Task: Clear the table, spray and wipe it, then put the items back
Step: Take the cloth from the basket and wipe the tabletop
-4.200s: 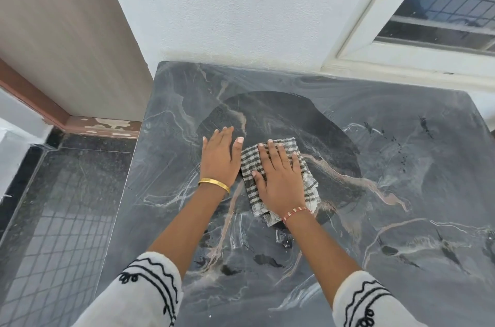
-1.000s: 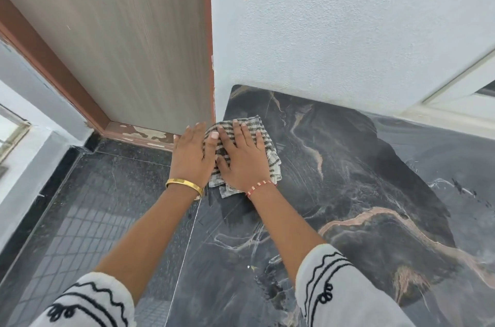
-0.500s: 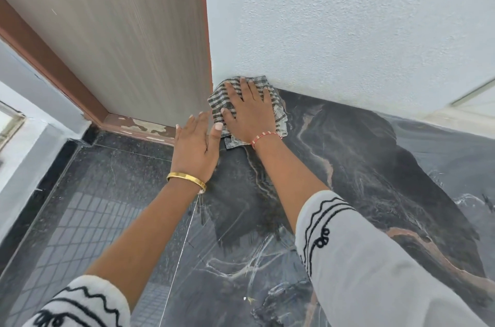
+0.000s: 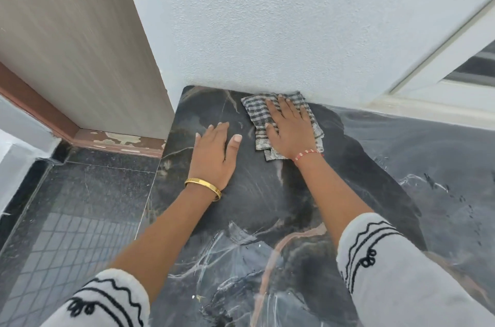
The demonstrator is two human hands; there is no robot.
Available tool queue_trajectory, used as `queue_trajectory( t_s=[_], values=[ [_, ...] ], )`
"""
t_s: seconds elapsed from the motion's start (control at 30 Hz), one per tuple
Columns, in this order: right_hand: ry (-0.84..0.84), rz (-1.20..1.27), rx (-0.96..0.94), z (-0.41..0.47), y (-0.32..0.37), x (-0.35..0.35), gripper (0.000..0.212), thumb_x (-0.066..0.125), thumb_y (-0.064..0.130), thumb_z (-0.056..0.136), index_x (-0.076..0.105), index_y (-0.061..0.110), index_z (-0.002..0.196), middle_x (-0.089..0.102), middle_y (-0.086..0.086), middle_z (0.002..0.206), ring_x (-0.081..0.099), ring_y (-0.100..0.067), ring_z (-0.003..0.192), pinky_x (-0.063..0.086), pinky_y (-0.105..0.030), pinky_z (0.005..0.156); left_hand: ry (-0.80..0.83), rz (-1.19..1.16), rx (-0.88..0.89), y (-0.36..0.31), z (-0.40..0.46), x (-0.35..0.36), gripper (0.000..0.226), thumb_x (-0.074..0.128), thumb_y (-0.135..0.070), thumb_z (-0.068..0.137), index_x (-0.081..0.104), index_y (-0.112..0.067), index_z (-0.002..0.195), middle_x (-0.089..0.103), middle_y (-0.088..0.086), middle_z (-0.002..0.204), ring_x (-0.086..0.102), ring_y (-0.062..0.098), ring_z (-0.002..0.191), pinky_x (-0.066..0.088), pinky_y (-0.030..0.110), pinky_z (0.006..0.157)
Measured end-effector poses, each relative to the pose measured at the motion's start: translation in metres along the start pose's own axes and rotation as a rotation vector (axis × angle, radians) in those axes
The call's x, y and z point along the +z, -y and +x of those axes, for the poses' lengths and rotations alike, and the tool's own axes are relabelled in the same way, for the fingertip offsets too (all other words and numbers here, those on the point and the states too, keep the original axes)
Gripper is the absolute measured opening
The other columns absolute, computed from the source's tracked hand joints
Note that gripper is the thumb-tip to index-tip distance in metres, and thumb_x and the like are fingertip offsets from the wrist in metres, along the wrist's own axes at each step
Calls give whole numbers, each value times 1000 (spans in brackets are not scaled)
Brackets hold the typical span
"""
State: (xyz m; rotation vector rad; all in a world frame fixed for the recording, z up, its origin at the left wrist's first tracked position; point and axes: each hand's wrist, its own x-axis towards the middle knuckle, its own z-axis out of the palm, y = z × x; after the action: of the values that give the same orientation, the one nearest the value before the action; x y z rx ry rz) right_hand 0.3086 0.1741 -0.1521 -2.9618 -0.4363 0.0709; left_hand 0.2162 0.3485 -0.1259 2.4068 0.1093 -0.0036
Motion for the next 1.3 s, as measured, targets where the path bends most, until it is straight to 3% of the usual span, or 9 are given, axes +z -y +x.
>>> queue_trajectory(
  t_s=[0.3,0.47,0.63,0.83,1.03,1.17,1.3],
  values=[
    [-41,-13,327,-55,-74,-9,59,30,39,95,13,24,150,12,-10,158,9,-26,146,5,-47,119,97,7,94,-39,-11,48,52,27,-38,96,35,-8,138,37,9,147,23,25,141,4,43,116],
    [-106,-5,596,-81,-34,0,62,29,38,93,14,18,150,14,-16,157,11,-31,145,6,-51,117,114,12,117,-28,-22,37,52,27,-38,96,34,-8,139,37,9,147,22,26,141,4,43,117],
    [-102,-15,635,-96,22,7,64,28,41,93,12,16,150,12,-20,156,9,-35,145,5,-54,116,85,32,108,7,-29,5,53,25,-38,96,35,-7,139,36,11,147,23,27,141,5,43,117],
    [-87,36,568,-84,113,20,66,28,41,92,9,16,150,9,-23,156,7,-38,145,3,-56,117,50,98,59,52,-37,-44,53,24,-37,96,36,-8,138,39,13,145,26,29,139,8,45,117],
    [-41,96,316,-73,212,34,66,29,42,91,11,16,149,8,-22,156,5,-38,145,-2,-57,116,4,129,89,81,-42,-84,63,15,-46,91,41,-7,134,45,16,140,34,30,134,17,50,115],
    [13,97,196,-87,236,42,68,30,47,92,9,18,150,1,-19,157,-1,-35,146,-7,-55,116,-8,122,74,86,-50,-91,66,12,-45,88,44,-10,133,48,12,138,37,28,132,22,50,112],
    [39,77,45,-113,238,44,79,33,55,88,3,17,150,2,-18,158,-1,-34,146,-9,-54,116,-21,99,3,76,-64,-83,50,25,-32,98,40,-2,135,42,18,142,31,30,137,16,48,116]
  ],
)
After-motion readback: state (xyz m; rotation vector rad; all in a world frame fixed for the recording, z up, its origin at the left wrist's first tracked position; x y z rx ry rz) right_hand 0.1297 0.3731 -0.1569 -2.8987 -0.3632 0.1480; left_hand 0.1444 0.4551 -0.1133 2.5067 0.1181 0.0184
